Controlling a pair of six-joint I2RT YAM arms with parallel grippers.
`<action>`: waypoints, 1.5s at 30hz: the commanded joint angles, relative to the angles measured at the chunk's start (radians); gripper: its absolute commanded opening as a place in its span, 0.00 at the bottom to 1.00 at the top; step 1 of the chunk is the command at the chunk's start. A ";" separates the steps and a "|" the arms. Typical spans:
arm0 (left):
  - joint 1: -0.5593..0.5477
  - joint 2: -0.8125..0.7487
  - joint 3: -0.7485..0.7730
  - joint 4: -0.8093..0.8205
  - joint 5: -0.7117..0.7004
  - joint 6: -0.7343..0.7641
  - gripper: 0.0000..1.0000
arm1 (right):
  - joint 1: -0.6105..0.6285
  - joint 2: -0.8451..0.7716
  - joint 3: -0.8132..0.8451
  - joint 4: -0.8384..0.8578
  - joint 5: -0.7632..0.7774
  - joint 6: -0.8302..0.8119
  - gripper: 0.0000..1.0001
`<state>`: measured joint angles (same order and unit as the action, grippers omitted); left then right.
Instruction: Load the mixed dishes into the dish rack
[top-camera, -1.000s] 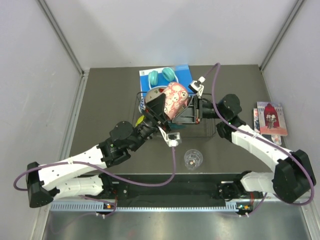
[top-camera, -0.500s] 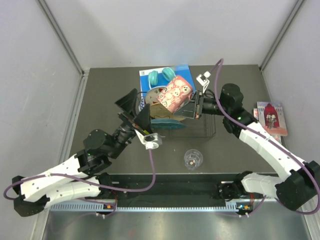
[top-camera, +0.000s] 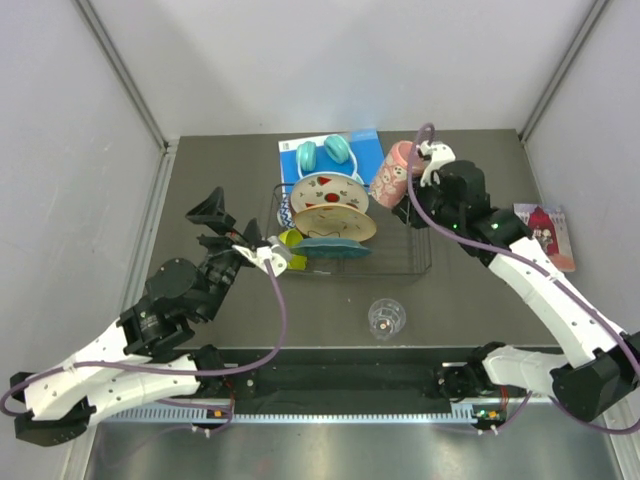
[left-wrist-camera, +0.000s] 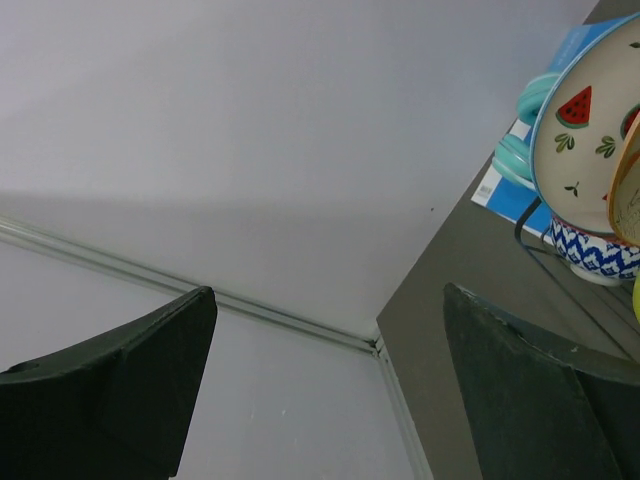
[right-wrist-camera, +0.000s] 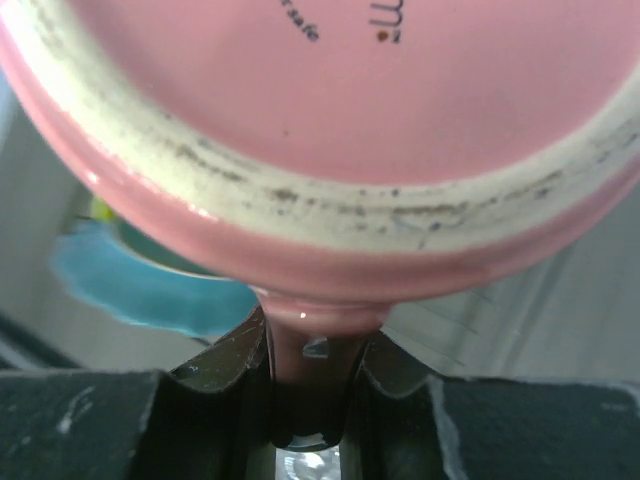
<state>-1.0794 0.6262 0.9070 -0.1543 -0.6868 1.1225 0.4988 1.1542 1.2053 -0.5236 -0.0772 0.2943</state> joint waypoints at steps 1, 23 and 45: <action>0.009 0.009 0.018 -0.024 -0.026 -0.067 0.99 | -0.009 -0.028 -0.039 0.120 0.171 -0.076 0.00; 0.010 0.023 0.029 0.018 -0.016 -0.079 0.99 | -0.011 0.243 -0.133 0.384 0.316 -0.083 0.00; 0.018 -0.002 0.007 0.061 -0.016 -0.030 0.99 | -0.008 0.364 -0.227 0.428 0.363 -0.063 0.00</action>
<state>-1.0679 0.6365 0.9180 -0.1635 -0.6968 1.0794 0.5007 1.5063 0.9752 -0.1989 0.2333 0.2077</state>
